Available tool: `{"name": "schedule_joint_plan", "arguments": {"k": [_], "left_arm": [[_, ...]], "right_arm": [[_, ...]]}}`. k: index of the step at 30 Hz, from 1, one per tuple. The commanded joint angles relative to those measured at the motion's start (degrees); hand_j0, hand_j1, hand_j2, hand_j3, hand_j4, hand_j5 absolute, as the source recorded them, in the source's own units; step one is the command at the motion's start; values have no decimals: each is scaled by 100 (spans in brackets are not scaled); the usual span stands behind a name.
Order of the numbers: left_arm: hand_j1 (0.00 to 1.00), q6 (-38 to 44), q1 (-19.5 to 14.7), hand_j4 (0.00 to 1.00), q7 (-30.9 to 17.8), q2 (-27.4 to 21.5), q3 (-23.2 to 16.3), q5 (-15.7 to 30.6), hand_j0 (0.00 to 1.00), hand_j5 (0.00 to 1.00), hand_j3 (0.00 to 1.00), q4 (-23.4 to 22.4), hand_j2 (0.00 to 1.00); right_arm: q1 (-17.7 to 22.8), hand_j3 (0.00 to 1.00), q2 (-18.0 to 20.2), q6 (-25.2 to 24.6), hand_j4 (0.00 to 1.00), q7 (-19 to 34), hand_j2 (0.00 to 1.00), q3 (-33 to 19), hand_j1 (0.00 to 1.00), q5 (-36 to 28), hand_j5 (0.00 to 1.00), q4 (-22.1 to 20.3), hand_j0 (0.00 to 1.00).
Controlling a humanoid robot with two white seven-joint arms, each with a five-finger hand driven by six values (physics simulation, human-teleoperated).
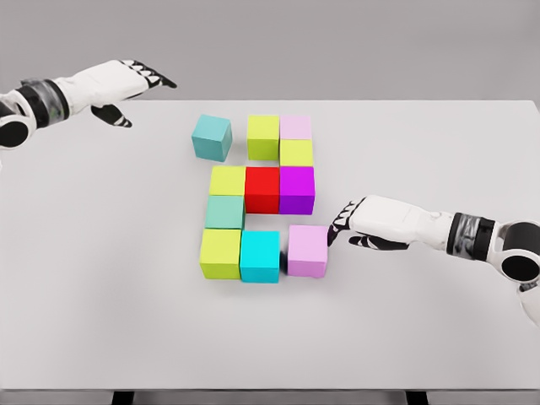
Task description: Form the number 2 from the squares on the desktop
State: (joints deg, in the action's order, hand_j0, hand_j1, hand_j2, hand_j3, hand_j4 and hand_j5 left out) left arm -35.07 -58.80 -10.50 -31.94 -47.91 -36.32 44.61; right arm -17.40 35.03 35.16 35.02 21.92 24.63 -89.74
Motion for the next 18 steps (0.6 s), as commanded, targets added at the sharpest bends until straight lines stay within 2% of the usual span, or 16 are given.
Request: {"name": "schedule_joint_plan", "arguments": {"k": [1,3,7,18], "left_arm": [[92,7,0,92,4,-49,9,37,92,92,92,224,92],[92,7,220,92,4,-252,9,37,92,92,92,601,92],[93,7,413,93,-5,-454,-78,99,93,93,93,1006,93],[96,7,457,96,-14,-647,-430,178,96,96,96,1033,96]], "right_arm": [[0,56,4,-16,56,-2,56,-3,56,-37,56,0,56],[-62,56,4,-16,56,-2,56,-3,56,-46,56,53,56],[-70,56,-5,-16,56,-2,56,5,56,-46,56,61,56],[-70,56,4,-16,56,-2,56,146,56,-37,56,-9,56]]}}
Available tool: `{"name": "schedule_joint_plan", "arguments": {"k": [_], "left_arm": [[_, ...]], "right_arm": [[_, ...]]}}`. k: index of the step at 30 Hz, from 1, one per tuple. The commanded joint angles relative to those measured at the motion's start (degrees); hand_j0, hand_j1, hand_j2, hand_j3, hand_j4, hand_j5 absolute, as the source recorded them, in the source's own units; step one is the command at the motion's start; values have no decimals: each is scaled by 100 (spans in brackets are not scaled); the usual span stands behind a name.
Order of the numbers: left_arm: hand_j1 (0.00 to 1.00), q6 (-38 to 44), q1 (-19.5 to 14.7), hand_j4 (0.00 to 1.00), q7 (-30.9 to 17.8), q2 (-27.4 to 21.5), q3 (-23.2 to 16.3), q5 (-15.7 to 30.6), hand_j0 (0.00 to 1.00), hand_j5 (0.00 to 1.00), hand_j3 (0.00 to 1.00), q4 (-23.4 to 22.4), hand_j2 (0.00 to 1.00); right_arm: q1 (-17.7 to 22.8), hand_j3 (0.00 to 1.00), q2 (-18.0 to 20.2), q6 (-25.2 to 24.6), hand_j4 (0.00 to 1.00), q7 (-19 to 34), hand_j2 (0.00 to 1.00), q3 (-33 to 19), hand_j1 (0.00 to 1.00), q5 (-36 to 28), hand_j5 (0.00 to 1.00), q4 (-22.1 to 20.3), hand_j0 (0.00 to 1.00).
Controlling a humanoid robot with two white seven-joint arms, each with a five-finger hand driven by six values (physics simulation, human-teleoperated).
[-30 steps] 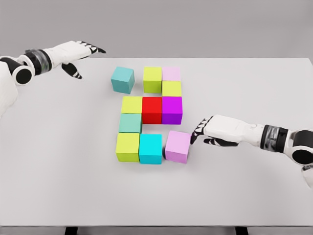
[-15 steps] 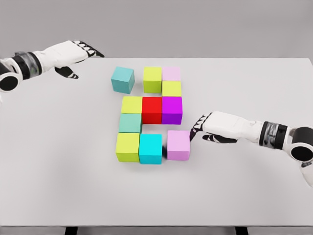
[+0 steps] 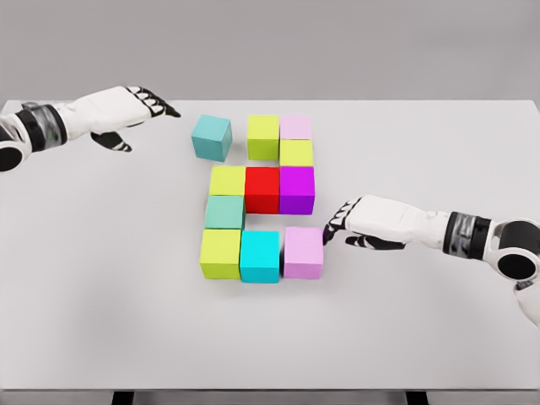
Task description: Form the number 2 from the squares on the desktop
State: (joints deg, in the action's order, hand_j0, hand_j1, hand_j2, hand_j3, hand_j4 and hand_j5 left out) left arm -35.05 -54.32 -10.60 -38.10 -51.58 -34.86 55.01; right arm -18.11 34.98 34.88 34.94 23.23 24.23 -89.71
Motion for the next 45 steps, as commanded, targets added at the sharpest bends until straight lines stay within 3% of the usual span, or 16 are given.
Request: {"name": "schedule_joint_plan", "arguments": {"k": [1,10,18,31,34,36,38,45], "left_arm": [[96,5,0,96,5,-110,-142,41,96,96,96,-8,96],[96,5,-9,96,-30,-22,-634,-12,96,96,96,-8,96],[96,5,-18,96,-30,109,-722,-12,96,96,96,-16,96],[96,5,-44,96,-38,435,-775,-29,96,96,96,-236,96],[96,5,-53,96,-38,435,-801,-21,96,96,96,-280,96],[96,5,-70,96,-38,435,-801,-21,96,96,96,-315,96],[96,5,-79,96,-30,435,-801,-12,96,96,96,-324,96],[96,5,-53,96,-38,400,-783,-3,96,96,96,-464,96]], "right_arm": [[0,56,9,12,56,6,56,15,56,3,56,-11,56],[18,56,9,12,56,6,56,41,56,3,56,-90,56],[53,56,18,12,56,6,56,32,56,-6,56,-275,56],[-18,56,88,12,56,6,56,-64,56,3,56,-108,56],[-9,62,97,12,62,6,62,-231,62,12,62,-108,62],[0,72,158,12,72,6,72,-311,72,12,72,-117,72],[26,100,317,12,100,6,100,-381,100,-23,100,-187,100],[263,100,853,12,100,6,100,-1154,100,-797,100,-275,100]]}}
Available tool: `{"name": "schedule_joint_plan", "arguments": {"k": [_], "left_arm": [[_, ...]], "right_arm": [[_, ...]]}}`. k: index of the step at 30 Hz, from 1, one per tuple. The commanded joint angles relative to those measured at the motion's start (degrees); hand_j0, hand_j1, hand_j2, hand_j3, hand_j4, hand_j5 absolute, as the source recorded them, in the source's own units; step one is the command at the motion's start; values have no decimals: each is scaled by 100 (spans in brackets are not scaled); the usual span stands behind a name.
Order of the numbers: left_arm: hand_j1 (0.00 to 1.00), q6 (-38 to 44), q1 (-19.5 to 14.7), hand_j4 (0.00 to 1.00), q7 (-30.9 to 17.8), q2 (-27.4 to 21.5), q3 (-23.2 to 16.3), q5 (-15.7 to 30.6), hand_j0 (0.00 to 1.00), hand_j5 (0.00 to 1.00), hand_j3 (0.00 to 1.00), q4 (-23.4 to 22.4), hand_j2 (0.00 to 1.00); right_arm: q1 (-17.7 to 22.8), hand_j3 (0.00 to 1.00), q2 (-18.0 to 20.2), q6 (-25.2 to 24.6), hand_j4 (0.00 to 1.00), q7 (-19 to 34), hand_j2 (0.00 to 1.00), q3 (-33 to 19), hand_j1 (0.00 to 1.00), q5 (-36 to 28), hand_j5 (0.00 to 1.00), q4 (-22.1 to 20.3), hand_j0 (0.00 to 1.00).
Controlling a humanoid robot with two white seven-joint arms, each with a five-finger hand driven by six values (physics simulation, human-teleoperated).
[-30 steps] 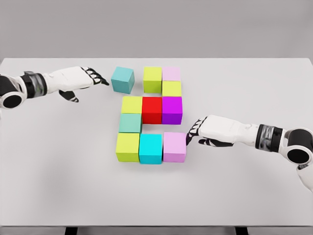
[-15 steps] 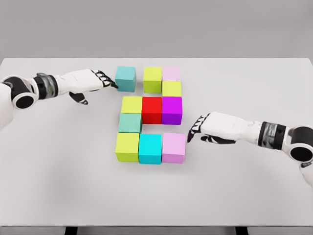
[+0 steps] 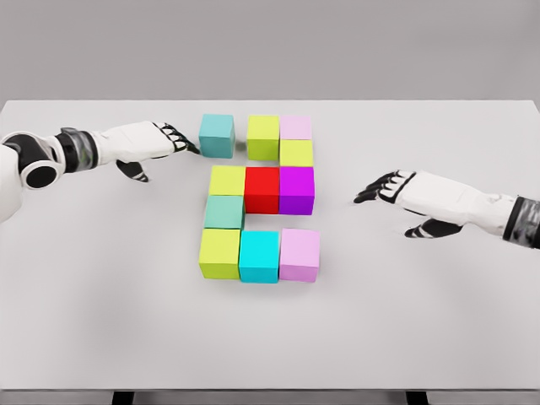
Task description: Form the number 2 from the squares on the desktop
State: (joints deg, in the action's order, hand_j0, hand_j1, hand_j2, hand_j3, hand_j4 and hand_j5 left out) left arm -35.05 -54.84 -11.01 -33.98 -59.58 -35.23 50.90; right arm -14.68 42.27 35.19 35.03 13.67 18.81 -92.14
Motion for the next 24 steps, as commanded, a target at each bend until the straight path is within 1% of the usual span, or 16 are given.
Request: {"name": "schedule_joint_plan", "arguments": {"k": [1,2,4,5,7,9,11,13,16,18,24], "left_arm": [[96,5,-9,96,3,-12,17,34,96,96,96,-107,96],[96,5,-9,96,3,-12,17,25,96,96,96,-124,96],[96,5,-61,96,3,-12,26,34,96,96,96,-194,96],[96,5,-149,96,3,-12,26,34,96,96,96,-335,96],[97,5,-228,97,3,5,26,25,97,97,97,-476,97],[97,5,-272,97,3,23,26,34,97,97,97,-520,97],[97,5,-299,97,3,40,34,25,97,97,97,-564,97],[99,5,-369,99,3,260,34,25,99,99,99,-906,99],[99,5,-413,99,3,383,34,16,99,99,99,-1029,99],[99,5,-466,99,-6,488,34,8,99,99,99,-1214,99],[99,5,-466,99,-6,585,34,8,99,99,99,-1311,99]], "right_arm": [[18,100,133,-19,100,-3,100,-312,100,-527,100,-32,100],[36,100,115,-19,100,-3,100,-391,100,-633,100,-15,100],[97,100,106,-19,100,-3,100,-514,100,-650,100,-15,100],[150,100,89,-19,100,-3,100,-655,100,-685,100,-23,100],[150,100,63,-19,100,-3,100,-699,100,-685,100,-6,100],[123,100,54,-19,100,-3,100,-716,100,-694,100,29,100],[141,100,54,-19,100,-3,100,-910,100,-686,100,12,100],[150,100,45,-19,100,-3,100,-936,100,-694,100,-6,100],[150,100,45,-19,100,-3,100,-936,100,-685,100,-23,100],[158,100,36,-19,100,-3,100,-928,100,-685,100,38,100],[326,100,27,-19,100,-3,100,-884,100,-677,100,38,100]]}}
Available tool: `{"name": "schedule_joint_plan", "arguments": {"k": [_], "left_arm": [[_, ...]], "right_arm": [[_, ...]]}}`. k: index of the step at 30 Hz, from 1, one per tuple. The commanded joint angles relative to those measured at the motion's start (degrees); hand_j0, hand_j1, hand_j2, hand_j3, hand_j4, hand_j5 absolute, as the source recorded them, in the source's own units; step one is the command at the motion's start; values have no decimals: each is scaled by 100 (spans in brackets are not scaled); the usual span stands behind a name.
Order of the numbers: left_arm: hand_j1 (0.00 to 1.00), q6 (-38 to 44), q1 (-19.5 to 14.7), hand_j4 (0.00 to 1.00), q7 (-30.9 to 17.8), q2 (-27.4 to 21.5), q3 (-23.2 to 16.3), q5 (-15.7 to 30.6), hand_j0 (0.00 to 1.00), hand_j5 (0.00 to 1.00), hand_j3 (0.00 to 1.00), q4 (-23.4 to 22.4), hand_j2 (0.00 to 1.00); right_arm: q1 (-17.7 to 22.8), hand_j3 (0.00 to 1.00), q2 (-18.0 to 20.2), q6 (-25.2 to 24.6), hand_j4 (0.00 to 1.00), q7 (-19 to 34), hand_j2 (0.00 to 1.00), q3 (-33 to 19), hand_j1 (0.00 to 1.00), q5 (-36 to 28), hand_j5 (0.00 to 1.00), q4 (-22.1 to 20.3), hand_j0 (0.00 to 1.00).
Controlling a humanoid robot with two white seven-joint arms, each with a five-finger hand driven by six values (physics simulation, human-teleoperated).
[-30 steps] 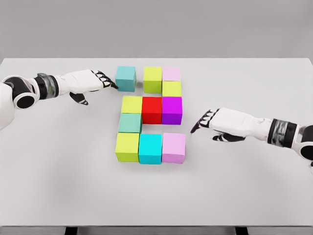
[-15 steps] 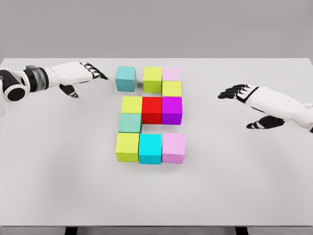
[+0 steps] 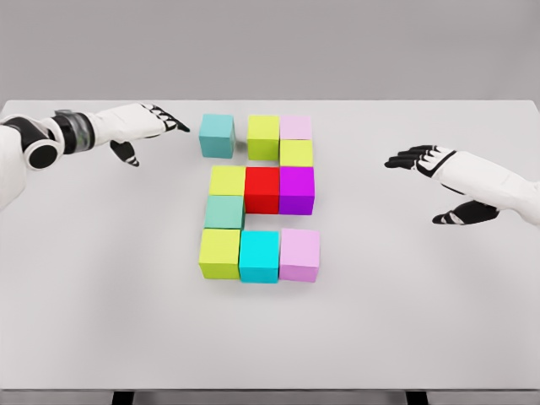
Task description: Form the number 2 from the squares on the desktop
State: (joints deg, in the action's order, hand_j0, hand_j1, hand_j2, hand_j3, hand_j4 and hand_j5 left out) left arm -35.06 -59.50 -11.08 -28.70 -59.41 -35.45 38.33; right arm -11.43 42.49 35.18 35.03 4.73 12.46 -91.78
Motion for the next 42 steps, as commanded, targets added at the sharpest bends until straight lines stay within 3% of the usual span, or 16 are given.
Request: {"name": "schedule_joint_plan", "arguments": {"k": [1,6,38,42], "left_arm": [[99,6,0,99,1,83,17,21,99,99,99,-80,99],[99,6,0,99,1,145,17,21,99,99,99,-80,99],[99,6,0,99,-8,347,35,38,99,99,99,-19,99],[99,6,0,99,-8,347,35,38,99,99,99,-10,99]], "right_arm": [[0,100,5,-18,100,-3,100,2,100,-34,100,19,100],[97,100,-197,-18,100,-3,100,-51,100,-34,100,19,100],[97,100,-259,-18,100,-3,100,-139,100,-51,100,-42,100],[193,100,-496,-18,100,-3,100,-385,100,-25,100,-42,100]]}}
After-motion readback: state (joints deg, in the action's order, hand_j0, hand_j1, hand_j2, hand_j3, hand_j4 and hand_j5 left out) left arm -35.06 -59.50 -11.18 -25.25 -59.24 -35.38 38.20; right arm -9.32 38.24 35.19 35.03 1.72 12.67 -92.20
